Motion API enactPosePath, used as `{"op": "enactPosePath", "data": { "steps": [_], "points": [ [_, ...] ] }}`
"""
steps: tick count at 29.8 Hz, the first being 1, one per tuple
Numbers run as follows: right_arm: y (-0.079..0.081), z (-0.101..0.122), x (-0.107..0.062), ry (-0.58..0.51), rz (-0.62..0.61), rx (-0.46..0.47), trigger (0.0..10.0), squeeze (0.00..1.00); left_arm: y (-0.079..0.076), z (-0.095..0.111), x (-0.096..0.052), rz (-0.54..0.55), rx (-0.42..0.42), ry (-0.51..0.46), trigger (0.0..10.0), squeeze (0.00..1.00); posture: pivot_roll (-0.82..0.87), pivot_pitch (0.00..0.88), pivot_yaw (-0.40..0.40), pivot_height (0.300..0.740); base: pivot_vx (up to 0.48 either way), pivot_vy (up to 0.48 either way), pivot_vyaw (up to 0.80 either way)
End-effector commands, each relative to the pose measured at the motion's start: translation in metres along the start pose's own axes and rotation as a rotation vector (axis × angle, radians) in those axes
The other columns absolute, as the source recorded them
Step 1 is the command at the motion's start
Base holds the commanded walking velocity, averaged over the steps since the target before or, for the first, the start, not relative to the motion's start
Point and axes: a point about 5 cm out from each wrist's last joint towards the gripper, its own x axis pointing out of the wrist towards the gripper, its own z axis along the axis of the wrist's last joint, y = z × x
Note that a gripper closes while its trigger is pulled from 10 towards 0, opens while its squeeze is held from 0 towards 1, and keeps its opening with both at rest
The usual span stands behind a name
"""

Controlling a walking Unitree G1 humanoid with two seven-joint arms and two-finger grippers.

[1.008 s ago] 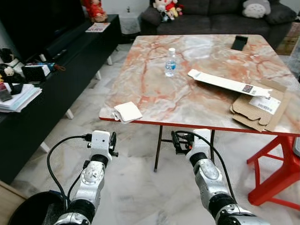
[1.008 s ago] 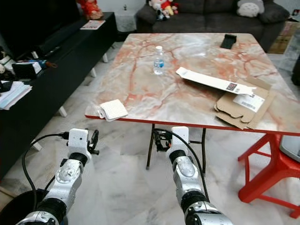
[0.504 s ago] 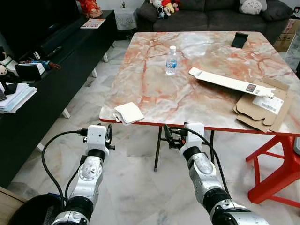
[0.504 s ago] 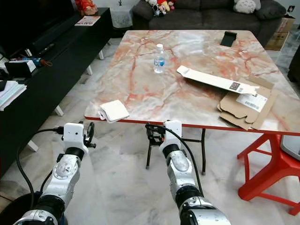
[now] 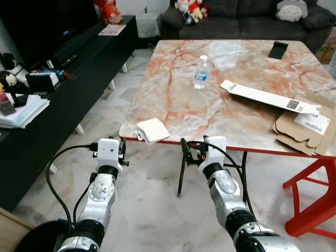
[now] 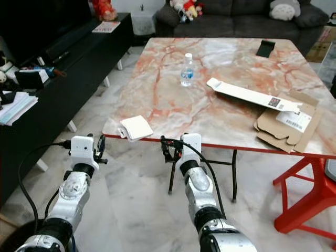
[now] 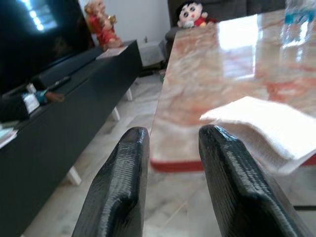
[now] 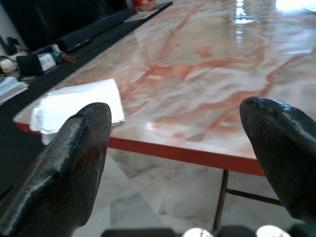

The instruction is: Picking trash to rubbish bin

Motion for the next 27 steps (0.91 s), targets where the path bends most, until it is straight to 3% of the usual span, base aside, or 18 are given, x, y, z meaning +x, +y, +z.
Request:
{"op": "enactPosePath", "data": {
  "steps": [1, 3, 17, 27],
  "points": [
    [0.005, 0.008, 0.005, -0.034, 0.016, -0.007, 10.0, 0.0, 0.001, 0.002, 0.0, -0.01, 0.03, -0.007, 10.0, 0.0, 0.07, 0.0, 0.072, 0.74, 0.0, -0.368, -0.79],
    [0.005, 0.009, 0.005, -0.037, 0.015, -0.01, 10.0, 0.0, 0.0, 0.002, 0.001, -0.014, 0.028, -0.009, 10.0, 0.0, 0.07, 0.0, 0.073, 0.74, 0.0, -0.364, -0.79],
    [0.007, 0.013, 0.007, -0.062, 0.027, -0.012, 10.0, 0.0, 0.001, 0.009, 0.003, -0.014, 0.01, -0.029, 10.0, 0.0, 0.08, 0.0, 0.074, 0.74, 0.0, 0.0, 0.0],
    [0.01, 0.019, 0.01, -0.082, 0.05, -0.031, 10.0, 0.0, 0.002, 0.007, 0.004, 0.038, -0.134, 0.007, 10.0, 0.0, 0.08, 0.0, 0.07, 0.74, 0.0, 0.0, 0.0]
  ]
}}
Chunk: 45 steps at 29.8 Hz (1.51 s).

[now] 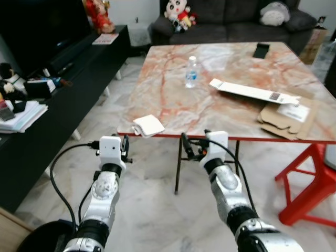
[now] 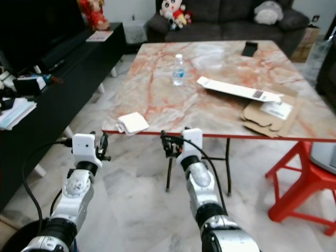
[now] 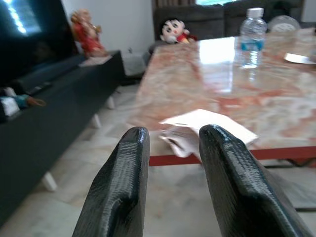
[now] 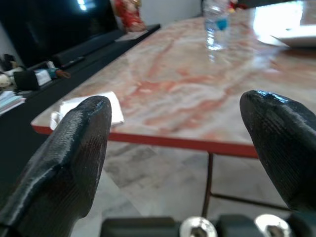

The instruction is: Picking trash to rubbish bin

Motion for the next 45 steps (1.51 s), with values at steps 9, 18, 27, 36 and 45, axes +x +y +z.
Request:
{"op": "enactPosePath", "data": {
  "steps": [9, 18, 27, 36, 45],
  "points": [
    [0.007, 0.01, 0.006, -0.038, 0.035, -0.011, 10.0, 0.0, 0.003, 0.008, 0.008, 0.03, -0.06, -0.008, 10.0, 0.0, 0.08, 0.0, 0.07, 0.74, 0.122, 0.0, 0.0],
    [0.013, 0.013, 0.007, -0.059, 0.09, -0.086, 10.0, 0.0, 0.005, 0.01, 0.009, 0.037, -0.065, -0.01, 10.0, 0.0, 0.08, 0.0, 0.07, 0.74, 0.297, 0.0, 0.36],
    [0.017, 0.013, 0.007, -0.063, 0.111, -0.108, 10.0, 0.0, 0.006, 0.012, 0.01, 0.042, -0.058, -0.022, 10.0, 0.0, 0.08, 0.0, 0.071, 0.74, 0.3, 0.0, 0.16],
    [0.016, 0.014, 0.007, -0.07, 0.107, -0.077, 10.0, 0.0, 0.007, 0.014, 0.01, 0.048, -0.057, -0.028, 10.0, 0.0, 0.08, 0.0, 0.071, 0.74, 0.3, 0.0, 0.53],
    [0.016, 0.013, 0.007, -0.064, 0.107, -0.097, 10.0, 0.0, 0.007, 0.015, 0.011, 0.05, -0.058, -0.03, 10.0, 0.0, 0.08, 0.0, 0.068, 0.74, 0.301, 0.0, 0.0]
  ]
}}
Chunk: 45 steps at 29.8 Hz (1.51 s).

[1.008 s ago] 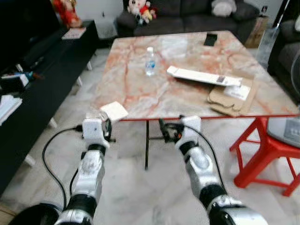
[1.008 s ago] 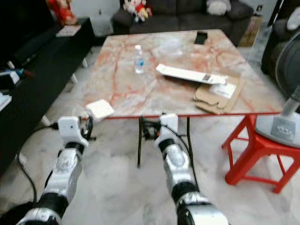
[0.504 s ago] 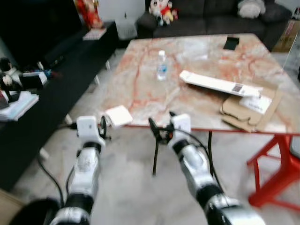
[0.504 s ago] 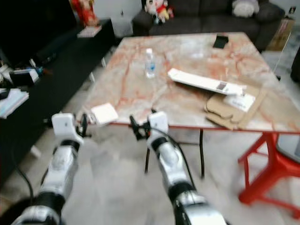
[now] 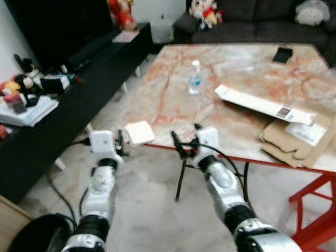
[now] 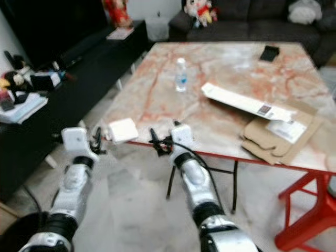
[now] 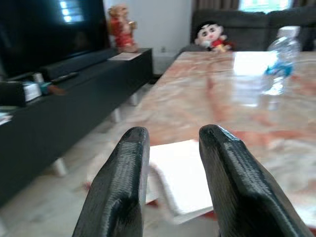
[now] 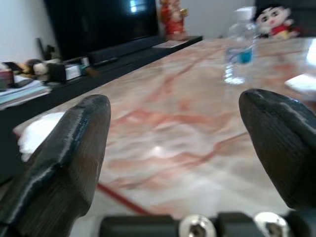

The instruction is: Picking trash to rubbish bin

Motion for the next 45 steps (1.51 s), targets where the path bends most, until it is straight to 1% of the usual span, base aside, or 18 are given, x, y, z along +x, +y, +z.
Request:
{"op": "enactPosePath", "data": {
  "steps": [1, 10, 13, 17, 18, 21, 24, 26, 36, 40, 43, 44, 45],
  "points": [
    [0.014, 0.005, 0.007, -0.019, 0.035, 0.018, 10.0, 0.0, 0.011, 0.006, 0.003, 0.025, 0.02, -0.018, 10.0, 0.0, 0.08, 0.0, 0.068, 0.74, 0.296, 0.0, 0.0],
    [0.015, 0.004, 0.007, -0.015, 0.041, 0.001, 10.0, 0.0, 0.011, 0.007, 0.004, 0.023, 0.016, -0.019, 10.0, 0.0, 0.08, 0.0, 0.068, 0.74, 0.299, 0.0, 0.0],
    [0.014, 0.004, 0.007, -0.019, 0.033, 0.028, 10.0, 0.0, 0.011, 0.008, 0.004, 0.022, 0.016, -0.02, 10.0, 0.0, 0.08, 0.0, 0.068, 0.74, 0.326, 0.0, 0.0],
    [0.014, 0.006, 0.007, -0.024, 0.032, 0.03, 10.0, 0.0, 0.011, 0.008, 0.004, 0.022, 0.016, -0.019, 10.0, 0.0, 0.08, 0.0, 0.068, 0.74, 0.333, 0.0, 0.0],
    [0.014, 0.007, 0.008, -0.024, 0.04, -0.007, 10.0, 0.0, 0.011, 0.008, 0.004, 0.023, 0.016, -0.019, 10.0, 0.0, 0.08, 0.0, 0.068, 0.74, 0.334, 0.0, 0.0],
    [0.015, 0.007, 0.008, -0.027, 0.044, -0.018, 10.0, 0.0, 0.011, 0.008, 0.004, 0.023, 0.016, -0.019, 10.0, 0.0, 0.08, 0.0, 0.068, 0.74, 0.334, 0.0, 0.3],
    [0.016, 0.006, 0.007, -0.026, 0.043, -0.002, 10.0, 0.0, 0.011, 0.008, 0.004, 0.022, 0.016, -0.02, 10.0, 0.0, 0.08, 0.0, 0.069, 0.74, 0.335, 0.0, 0.8],
    [0.015, 0.005, 0.007, -0.024, 0.035, 0.03, 10.0, 0.0, 0.011, 0.008, 0.004, 0.022, 0.017, -0.02, 10.0, 0.0, 0.08, 0.0, 0.069, 0.74, 0.337, 0.0, 0.0],
    [0.013, 0.005, 0.006, -0.022, 0.029, 0.023, 10.0, 0.0, 0.011, 0.004, -0.001, 0.007, 0.026, -0.001, 10.0, 0.0, 0.08, 0.0, 0.069, 0.74, 0.294, 0.0, 0.0],
    [0.013, 0.004, 0.006, -0.02, 0.033, 0.025, 10.0, 0.0, 0.015, -0.002, -0.005, 0.005, 0.004, 0.035, 10.0, 0.0, 0.07, 0.0, 0.071, 0.74, 0.0, 0.0, 0.0],
    [0.013, 0.004, 0.006, -0.019, 0.034, 0.025, 10.0, 0.0, 0.02, -0.008, -0.007, 0.022, -0.043, 0.078, 10.0, 0.0, 0.07, 0.0, 0.07, 0.74, 0.0, 0.0, 0.0],
    [0.013, 0.004, 0.006, -0.019, 0.034, 0.025, 10.0, 0.0, 0.02, -0.008, -0.007, 0.022, -0.043, 0.078, 10.0, 0.0, 0.07, 0.0, 0.07, 0.74, 0.0, 0.0, 0.0],
    [0.013, 0.004, 0.006, -0.018, 0.036, 0.025, 10.0, 0.0, 0.025, -0.011, -0.008, 0.046, -0.084, 0.104, 10.0, 0.0, 0.07, 0.0, 0.068, 0.74, 0.0, 0.0, 0.0]
  ]
}}
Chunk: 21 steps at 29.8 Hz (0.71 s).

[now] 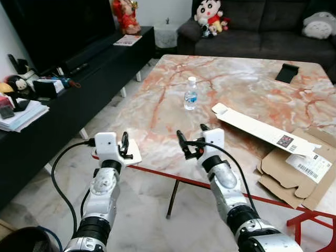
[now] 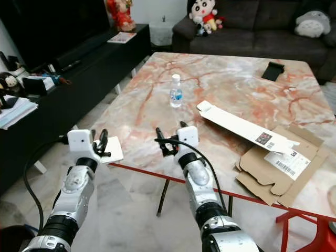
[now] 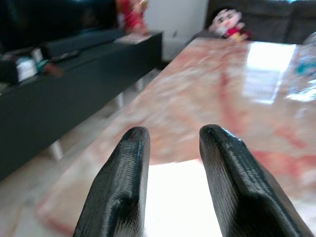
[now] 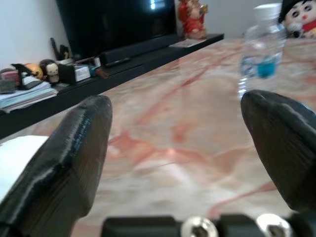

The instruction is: Picking trash to rubbish bin

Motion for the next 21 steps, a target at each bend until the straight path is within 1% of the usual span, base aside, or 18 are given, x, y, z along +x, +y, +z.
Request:
{"op": "enactPosePath", "data": {
  "steps": [1, 2, 3, 4, 6, 7, 8, 11, 13, 14, 15, 16, 17, 18, 19, 21],
  "points": [
    [0.003, 0.004, 0.003, -0.013, 0.019, -0.006, 10.0, 0.0, 0.012, -0.005, -0.002, 0.047, -0.073, 0.039, 10.0, 0.0, 0.07, 0.0, 0.067, 0.74, 0.0, 0.0, 0.0],
    [0.003, 0.004, 0.003, -0.013, 0.019, -0.006, 10.0, 0.0, 0.012, -0.005, -0.002, 0.047, -0.073, 0.039, 10.0, 0.0, 0.07, 0.0, 0.067, 0.74, 0.0, 0.0, 0.0],
    [0.002, 0.004, 0.003, -0.013, 0.021, -0.007, 10.0, 0.0, 0.014, -0.006, -0.002, 0.06, -0.111, 0.048, 10.0, 0.0, 0.07, 0.0, 0.067, 0.74, 0.0, 0.0, 0.0],
    [0.002, 0.004, 0.003, -0.013, 0.022, -0.007, 10.0, 0.0, 0.014, -0.006, -0.002, 0.063, -0.119, 0.049, 10.0, 0.0, 0.07, 0.0, 0.067, 0.74, 0.0, 0.0, 0.0],
    [0.002, 0.003, 0.002, -0.014, 0.023, -0.007, 10.0, 0.0, 0.017, -0.009, -0.005, 0.084, -0.182, 0.07, 10.0, 0.0, 0.07, 0.0, 0.066, 0.74, 0.0, 0.0, 0.0],
    [0.002, 0.003, 0.002, -0.014, 0.023, -0.006, 10.0, 0.0, 0.017, -0.011, -0.006, 0.088, -0.193, 0.077, 10.0, 0.0, 0.07, 0.0, 0.066, 0.74, 0.0, 0.0, 0.0],
    [0.003, 0.003, 0.001, -0.014, 0.026, -0.006, 10.0, 0.0, 0.02, -0.016, -0.011, 0.105, -0.223, 0.094, 10.0, 0.0, 0.06, 0.0, 0.066, 0.74, 0.0, 0.0, 0.0],
    [0.003, 0.002, 0.0, -0.013, 0.028, -0.006, 10.0, 0.0, 0.024, -0.023, -0.019, 0.137, -0.277, 0.121, 10.0, 0.0, 0.06, 0.0, 0.062, 0.74, 0.0, 0.0, 0.0],
    [0.003, 0.002, 0.0, -0.013, 0.029, -0.005, 10.0, 0.0, 0.026, -0.025, -0.022, 0.148, -0.29, 0.128, 10.0, 0.0, 0.06, 0.0, 0.062, 0.74, 0.0, 0.0, 0.0],
    [0.003, 0.001, 0.0, -0.011, 0.031, -0.005, 10.0, 0.0, 0.027, -0.029, -0.024, 0.148, -0.313, 0.144, 10.0, 0.0, 0.07, 0.0, 0.057, 0.74, 0.0, 0.0, 0.0],
    [0.003, 0.001, 0.0, -0.011, 0.031, -0.005, 10.0, 0.0, 0.027, -0.029, -0.024, 0.148, -0.313, 0.144, 10.0, 0.0, 0.07, 0.0, 0.057, 0.74, 0.0, 0.0, 0.0],
    [0.004, 0.0, -0.001, -0.006, 0.034, -0.006, 10.0, 0.0, 0.031, -0.031, -0.026, 0.171, -0.318, 0.153, 10.0, 0.69, 0.07, 0.0, 0.055, 0.74, 0.0, 0.0, 0.0],
    [0.004, -0.001, -0.002, -0.005, 0.035, -0.006, 10.0, 0.0, 0.032, -0.031, -0.026, 0.178, -0.317, 0.153, 10.0, 0.69, 0.07, 0.0, 0.055, 0.74, 0.0, 0.0, 0.0],
    [0.004, -0.001, -0.002, -0.004, 0.036, -0.006, 10.0, 0.0, 0.033, -0.031, -0.026, 0.182, -0.328, 0.154, 10.0, 1.0, 0.07, 0.0, 0.053, 0.74, 0.0, 0.0, 0.0],
    [0.004, -0.002, -0.002, -0.002, 0.039, -0.007, 10.0, 0.0, 0.033, -0.031, -0.025, 0.183, -0.349, 0.154, 10.0, 1.0, 0.07, 0.0, 0.052, 0.74, 0.0, 0.0, 0.0],
    [0.004, -0.002, -0.003, -0.001, 0.04, -0.006, 10.0, 0.0, 0.033, -0.031, -0.023, 0.179, -0.356, 0.157, 10.0, 1.0, 0.06, 0.0, 0.051, 0.74, 0.0, 0.0, 0.0]
  ]
}}
